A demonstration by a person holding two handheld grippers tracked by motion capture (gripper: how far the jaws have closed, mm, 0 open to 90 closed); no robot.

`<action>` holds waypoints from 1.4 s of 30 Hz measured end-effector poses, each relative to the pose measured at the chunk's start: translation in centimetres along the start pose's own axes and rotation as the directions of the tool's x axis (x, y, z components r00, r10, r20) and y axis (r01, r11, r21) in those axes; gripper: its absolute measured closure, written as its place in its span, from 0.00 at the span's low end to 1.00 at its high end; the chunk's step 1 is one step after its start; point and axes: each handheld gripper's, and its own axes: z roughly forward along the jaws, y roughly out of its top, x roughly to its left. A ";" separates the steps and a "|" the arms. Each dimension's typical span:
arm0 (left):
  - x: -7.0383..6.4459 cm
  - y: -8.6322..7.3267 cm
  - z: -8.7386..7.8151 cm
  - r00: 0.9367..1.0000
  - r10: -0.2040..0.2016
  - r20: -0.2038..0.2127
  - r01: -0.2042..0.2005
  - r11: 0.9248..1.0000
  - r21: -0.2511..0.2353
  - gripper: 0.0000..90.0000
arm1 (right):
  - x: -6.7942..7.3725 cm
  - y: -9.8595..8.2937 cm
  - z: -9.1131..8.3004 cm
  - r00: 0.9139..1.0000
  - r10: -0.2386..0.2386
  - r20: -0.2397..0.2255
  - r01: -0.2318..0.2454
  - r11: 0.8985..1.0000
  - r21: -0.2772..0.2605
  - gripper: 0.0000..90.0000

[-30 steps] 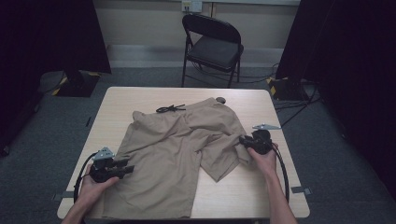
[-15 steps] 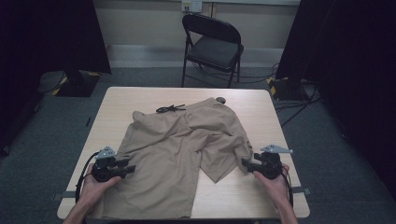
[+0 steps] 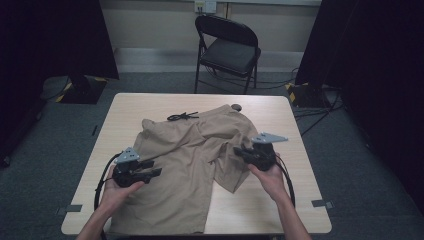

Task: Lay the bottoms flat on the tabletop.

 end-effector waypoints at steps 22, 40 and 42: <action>2.0 -1.3 -0.1 0.995 -0.099 0.000 0.099 0.995 -0.021 0.56 | 2.3 3.7 11.4 0.997 0.020 -0.074 -0.012 0.994 0.112 0.49; 1.1 -1.1 0.8 0.997 -0.079 0.015 0.079 0.997 0.003 0.55 | 0.2 -3.9 5.2 0.997 0.040 -0.064 -0.029 0.985 0.168 0.88; 1.4 -1.1 0.4 0.996 -0.086 0.011 0.086 0.996 -0.010 0.55 | 1.4 -3.1 5.3 0.992 0.028 -0.123 -0.011 0.990 0.139 0.98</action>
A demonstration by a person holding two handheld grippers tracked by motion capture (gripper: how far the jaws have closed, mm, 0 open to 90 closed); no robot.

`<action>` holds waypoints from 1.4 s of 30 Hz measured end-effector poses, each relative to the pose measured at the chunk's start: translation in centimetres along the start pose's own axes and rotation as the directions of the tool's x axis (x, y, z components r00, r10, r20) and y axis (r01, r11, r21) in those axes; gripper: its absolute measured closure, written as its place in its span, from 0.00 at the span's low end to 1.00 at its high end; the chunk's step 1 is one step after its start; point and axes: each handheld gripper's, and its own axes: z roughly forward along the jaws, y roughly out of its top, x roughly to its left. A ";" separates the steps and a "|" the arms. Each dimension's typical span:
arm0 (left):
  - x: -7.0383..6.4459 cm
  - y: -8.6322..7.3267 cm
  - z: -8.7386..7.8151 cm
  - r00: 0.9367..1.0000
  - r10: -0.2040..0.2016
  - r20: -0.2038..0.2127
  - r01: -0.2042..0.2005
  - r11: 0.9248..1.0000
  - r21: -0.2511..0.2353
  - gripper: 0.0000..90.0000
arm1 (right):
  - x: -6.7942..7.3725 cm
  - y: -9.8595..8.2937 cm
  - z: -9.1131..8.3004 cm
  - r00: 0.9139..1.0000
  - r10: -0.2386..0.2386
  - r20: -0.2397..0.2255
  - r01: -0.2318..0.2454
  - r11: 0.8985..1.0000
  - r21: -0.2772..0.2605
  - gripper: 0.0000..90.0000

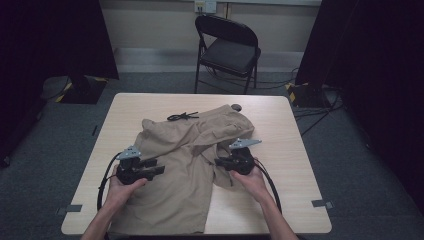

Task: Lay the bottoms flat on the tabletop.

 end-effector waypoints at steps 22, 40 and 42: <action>1.9 -0.3 -2.2 0.998 -0.062 -0.031 0.060 0.997 -0.049 0.56 | 8.1 -0.9 8.3 0.980 -0.021 -0.200 0.044 0.993 0.114 0.74; 1.5 -0.7 -1.7 0.999 -0.042 -0.021 0.042 0.999 -0.018 0.56 | 4.4 8.8 13.1 0.999 0.000 -0.048 0.002 0.999 0.044 0.59; 1.5 -0.8 -1.6 0.999 -0.043 -0.019 0.043 0.999 -0.014 0.56 | 3.9 8.7 14.4 0.999 0.026 -0.025 -0.025 0.998 0.055 0.53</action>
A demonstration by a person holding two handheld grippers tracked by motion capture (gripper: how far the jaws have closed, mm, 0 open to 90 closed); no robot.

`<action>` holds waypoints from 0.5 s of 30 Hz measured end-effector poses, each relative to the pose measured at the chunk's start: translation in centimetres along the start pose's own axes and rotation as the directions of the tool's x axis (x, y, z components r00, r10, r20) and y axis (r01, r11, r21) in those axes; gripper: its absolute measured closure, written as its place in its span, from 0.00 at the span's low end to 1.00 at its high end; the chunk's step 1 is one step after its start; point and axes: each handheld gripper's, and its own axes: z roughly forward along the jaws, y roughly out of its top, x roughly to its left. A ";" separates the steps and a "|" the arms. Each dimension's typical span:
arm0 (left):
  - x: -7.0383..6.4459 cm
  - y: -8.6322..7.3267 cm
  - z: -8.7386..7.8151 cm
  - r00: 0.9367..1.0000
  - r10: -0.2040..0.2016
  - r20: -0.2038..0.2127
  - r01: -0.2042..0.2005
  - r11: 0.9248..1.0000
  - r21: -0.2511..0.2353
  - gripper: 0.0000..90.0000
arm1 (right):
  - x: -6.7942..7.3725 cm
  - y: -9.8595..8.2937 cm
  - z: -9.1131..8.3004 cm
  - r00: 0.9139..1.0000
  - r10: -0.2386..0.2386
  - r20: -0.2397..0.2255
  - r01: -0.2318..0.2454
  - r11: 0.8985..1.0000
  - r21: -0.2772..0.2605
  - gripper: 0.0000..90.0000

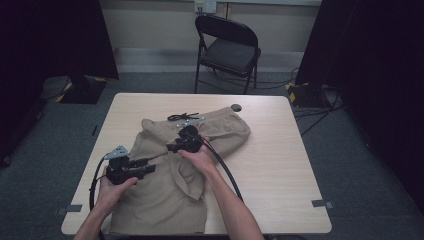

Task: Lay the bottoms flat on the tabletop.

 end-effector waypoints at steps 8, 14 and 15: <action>-1.0 0.1 0.5 0.999 0.008 0.036 -0.008 1.000 0.006 0.55 | -0.6 -0.4 2.8 0.995 0.024 0.092 -0.030 0.998 0.060 0.44; -2.9 -0.1 1.8 0.996 0.045 0.076 -0.049 0.998 0.044 0.53 | -1.2 -0.7 2.5 0.983 0.040 0.181 -0.048 0.998 0.041 0.96; -3.1 -0.1 2.0 0.995 0.053 0.083 -0.058 0.997 0.051 0.53 | -1.5 -0.9 2.1 0.985 0.058 0.160 -0.064 0.997 0.034 0.99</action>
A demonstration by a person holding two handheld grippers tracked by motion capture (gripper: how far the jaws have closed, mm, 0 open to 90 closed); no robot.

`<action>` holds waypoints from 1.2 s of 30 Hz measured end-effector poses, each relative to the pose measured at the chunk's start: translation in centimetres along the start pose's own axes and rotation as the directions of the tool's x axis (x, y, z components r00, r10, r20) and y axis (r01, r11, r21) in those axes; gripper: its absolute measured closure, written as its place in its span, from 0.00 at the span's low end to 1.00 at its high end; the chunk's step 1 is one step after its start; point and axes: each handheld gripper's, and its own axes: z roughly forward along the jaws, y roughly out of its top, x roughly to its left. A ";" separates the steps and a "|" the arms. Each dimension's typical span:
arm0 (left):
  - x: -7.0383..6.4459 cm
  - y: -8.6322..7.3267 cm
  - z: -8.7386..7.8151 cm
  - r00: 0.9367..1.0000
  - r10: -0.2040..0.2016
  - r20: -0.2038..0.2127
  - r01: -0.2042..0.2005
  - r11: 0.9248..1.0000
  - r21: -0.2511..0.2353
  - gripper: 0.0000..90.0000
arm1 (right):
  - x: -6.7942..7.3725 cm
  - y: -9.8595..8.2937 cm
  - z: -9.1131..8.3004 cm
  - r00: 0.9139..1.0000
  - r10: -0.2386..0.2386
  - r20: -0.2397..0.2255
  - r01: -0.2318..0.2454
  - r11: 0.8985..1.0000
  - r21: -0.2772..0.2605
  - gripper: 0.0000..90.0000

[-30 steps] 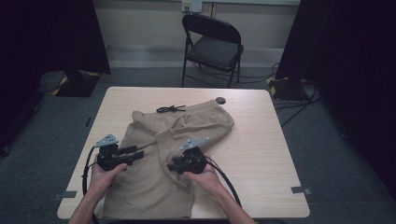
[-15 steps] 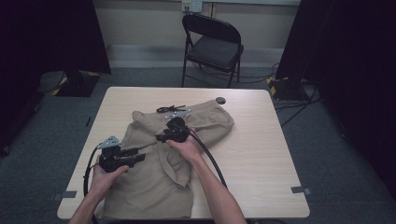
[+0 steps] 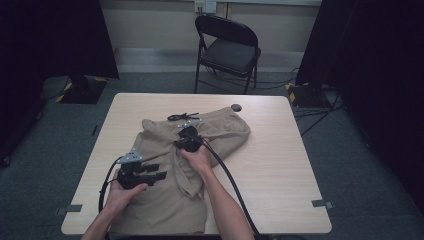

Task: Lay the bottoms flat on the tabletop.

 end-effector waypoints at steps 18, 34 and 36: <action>-2.3 0.6 4.6 0.994 -0.050 0.094 0.044 0.997 0.063 0.34 | -6.0 0.6 -5.2 0.993 0.112 0.033 -0.107 0.986 -0.126 1.00; -2.7 0.1 6.9 0.987 -0.084 0.134 0.070 0.992 0.101 0.68 | -7.7 0.6 -6.7 0.991 0.130 0.045 -0.121 0.980 -0.157 1.00; -2.9 0.0 6.9 0.988 -0.065 0.142 0.053 0.995 0.090 0.90 | -7.8 0.6 -6.8 0.990 0.133 0.037 -0.125 0.979 -0.164 1.00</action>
